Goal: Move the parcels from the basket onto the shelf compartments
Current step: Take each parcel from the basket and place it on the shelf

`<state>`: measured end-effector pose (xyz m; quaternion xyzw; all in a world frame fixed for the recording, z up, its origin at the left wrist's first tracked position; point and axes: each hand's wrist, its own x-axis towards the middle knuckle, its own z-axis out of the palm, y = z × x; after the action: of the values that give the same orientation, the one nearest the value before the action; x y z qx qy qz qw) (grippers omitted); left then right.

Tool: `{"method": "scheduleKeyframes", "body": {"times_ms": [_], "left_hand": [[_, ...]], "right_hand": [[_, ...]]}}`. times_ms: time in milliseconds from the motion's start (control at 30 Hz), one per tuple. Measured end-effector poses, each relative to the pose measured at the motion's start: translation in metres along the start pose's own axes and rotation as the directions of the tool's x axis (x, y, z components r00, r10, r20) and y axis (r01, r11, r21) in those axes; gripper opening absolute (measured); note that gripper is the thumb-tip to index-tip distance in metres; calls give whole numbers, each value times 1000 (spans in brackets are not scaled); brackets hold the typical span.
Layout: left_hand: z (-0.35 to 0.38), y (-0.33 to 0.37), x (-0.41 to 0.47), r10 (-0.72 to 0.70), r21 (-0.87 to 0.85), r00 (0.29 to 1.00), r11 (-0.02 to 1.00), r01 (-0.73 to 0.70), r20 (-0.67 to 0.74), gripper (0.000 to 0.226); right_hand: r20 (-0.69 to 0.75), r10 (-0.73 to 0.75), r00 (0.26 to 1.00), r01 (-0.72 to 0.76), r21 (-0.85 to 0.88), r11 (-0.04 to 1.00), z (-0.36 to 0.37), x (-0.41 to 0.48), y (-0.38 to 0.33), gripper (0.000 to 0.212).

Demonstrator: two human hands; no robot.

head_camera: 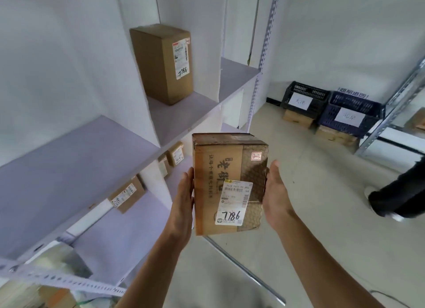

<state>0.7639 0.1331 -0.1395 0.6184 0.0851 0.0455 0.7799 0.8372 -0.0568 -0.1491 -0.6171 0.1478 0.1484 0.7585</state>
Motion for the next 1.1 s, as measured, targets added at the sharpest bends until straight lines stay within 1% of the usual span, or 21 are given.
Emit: {"method": "scheduleKeyframes", "body": {"times_ms": [133, 233, 300, 400, 467, 600, 767, 900, 1033, 1100], "left_hand": [[31, -16, 49, -43, 19, 998, 999, 44, -45, 59], [56, -28, 81, -62, 46, 997, 997, 65, -45, 57], [84, -38, 107, -73, 47, 994, 996, 76, -77, 58], [127, -49, 140, -82, 33, 988, 996, 87, -131, 64], [151, -57, 160, -116, 19, 976, 992, 121, -183, 66], [184, -71, 197, -165, -10, 960, 986, 167, -227, 73], [207, -89, 239, -188, -72, 941, 982, 175, -281, 60], [214, -106, 283, -206, -99, 920, 978, 183, -333, 67], [216, -124, 334, -240, -151, 895, 969, 197, -376, 60], [213, -134, 359, -266, -184, 872, 961, 206, -412, 62]], "right_hand": [[7, -1, 1000, 2, -1, 1000, -26, 50, -17, 65], [34, 3, 999, -3, 5, 1000, -49, 87, -29, 69], [64, -11, 998, 12, -3, 1000, -71, 120, -43, 72], [99, 0, 995, 4, -37, 999, -101, 166, -67, 73], [119, 21, 993, -13, -66, 998, -119, 193, -80, 73], [178, 61, 982, -44, -101, 994, -141, 240, -103, 84], [228, 129, 965, -101, -130, 986, -154, 301, -118, 82], [258, 196, 946, -143, -211, 967, -151, 356, -125, 74], [292, 252, 923, -172, -272, 947, -140, 414, -128, 75], [308, 282, 908, -183, -314, 932, -132, 444, -129, 72]]}}
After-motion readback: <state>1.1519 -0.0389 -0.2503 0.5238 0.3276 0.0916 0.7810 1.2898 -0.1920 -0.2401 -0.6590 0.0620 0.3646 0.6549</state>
